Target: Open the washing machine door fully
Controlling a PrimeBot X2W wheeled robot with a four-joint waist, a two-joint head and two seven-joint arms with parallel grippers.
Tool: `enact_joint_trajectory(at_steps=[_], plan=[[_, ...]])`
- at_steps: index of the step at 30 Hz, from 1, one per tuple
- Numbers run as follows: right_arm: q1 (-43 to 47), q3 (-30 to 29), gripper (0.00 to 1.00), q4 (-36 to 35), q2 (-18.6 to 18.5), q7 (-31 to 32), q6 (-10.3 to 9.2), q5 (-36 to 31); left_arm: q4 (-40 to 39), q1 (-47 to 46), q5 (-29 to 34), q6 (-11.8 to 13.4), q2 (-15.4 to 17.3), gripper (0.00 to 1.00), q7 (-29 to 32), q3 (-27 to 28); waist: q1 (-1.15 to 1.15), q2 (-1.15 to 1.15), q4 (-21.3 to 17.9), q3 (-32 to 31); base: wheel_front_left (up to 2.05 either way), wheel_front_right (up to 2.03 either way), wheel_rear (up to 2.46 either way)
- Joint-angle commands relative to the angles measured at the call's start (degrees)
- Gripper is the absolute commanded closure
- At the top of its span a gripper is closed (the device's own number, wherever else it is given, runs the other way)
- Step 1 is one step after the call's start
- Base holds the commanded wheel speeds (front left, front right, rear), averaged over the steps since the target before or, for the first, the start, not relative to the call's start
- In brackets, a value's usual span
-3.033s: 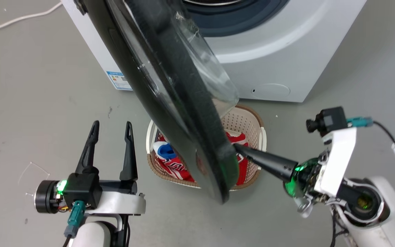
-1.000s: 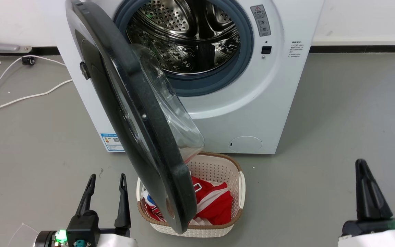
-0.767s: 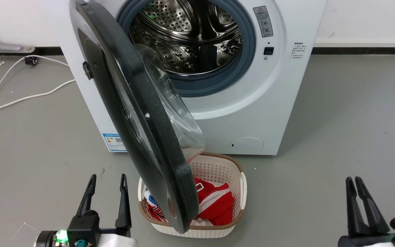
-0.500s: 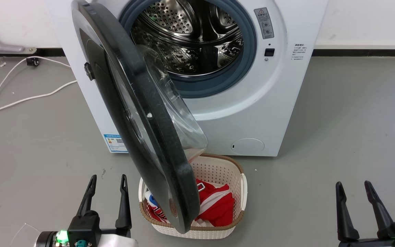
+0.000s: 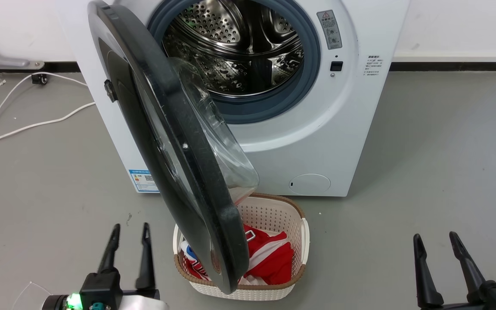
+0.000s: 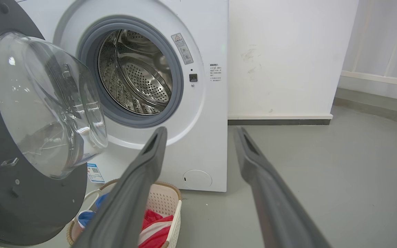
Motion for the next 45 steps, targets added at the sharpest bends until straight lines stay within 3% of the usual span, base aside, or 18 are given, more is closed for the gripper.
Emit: enact_joint_trajectory(at_steps=[1, 7, 12, 18, 31, 45], plan=[[0.6, 0.3, 0.00, -0.1, 0.2, -0.1, -0.01, -0.9, 0.2, 0.2, -0.3, 0.1, -0.1, 1.00, -0.2, 0.1, 0.00, 0.00, 0.0, 0.0, 0.00, 0.00, 0.00], [0.8, 0.1, 0.00, -0.1, 0.2, -0.1, -0.01, -0.6, -2.8, -2.2, -1.7, 0.9, -0.1, 1.00, -0.2, 2.3, 0.00, 0.00, 0.2, 0.0, 0.00, 0.00, 0.00], [0.6, 0.1, 0.00, -0.1, 0.2, -0.1, -0.01, -0.4, -9.2, -6.4, -0.7, -0.4, 0.8, 1.00, -0.2, 3.8, 0.00, 0.00, 0.4, 0.3, 0.00, 0.00, 0.00], [0.0, 0.6, 0.00, 0.1, 0.2, -0.1, -0.01, -0.7, -16.8, -10.7, 0.8, -2.1, 1.0, 1.00, -0.1, 1.6, 0.00, 0.00, -0.1, 0.4, 0.00, 0.00, 0.00], [-0.5, 1.5, 0.00, 0.5, 0.2, -0.1, -0.01, -1.4, -23.2, -15.6, 2.5, -5.6, 0.3, 1.00, -0.1, -13.8, 0.00, 0.00, -1.1, 0.4, 0.00, 0.00, 0.00], [-0.7, 2.2, 0.00, 1.5, 0.2, -0.1, -0.02, -1.9, -16.8, -15.8, 2.2, -7.2, 0.0, 1.00, -0.1, -33.3, 0.00, 0.00, -1.8, -0.1, 0.00, 0.00, 0.00]])
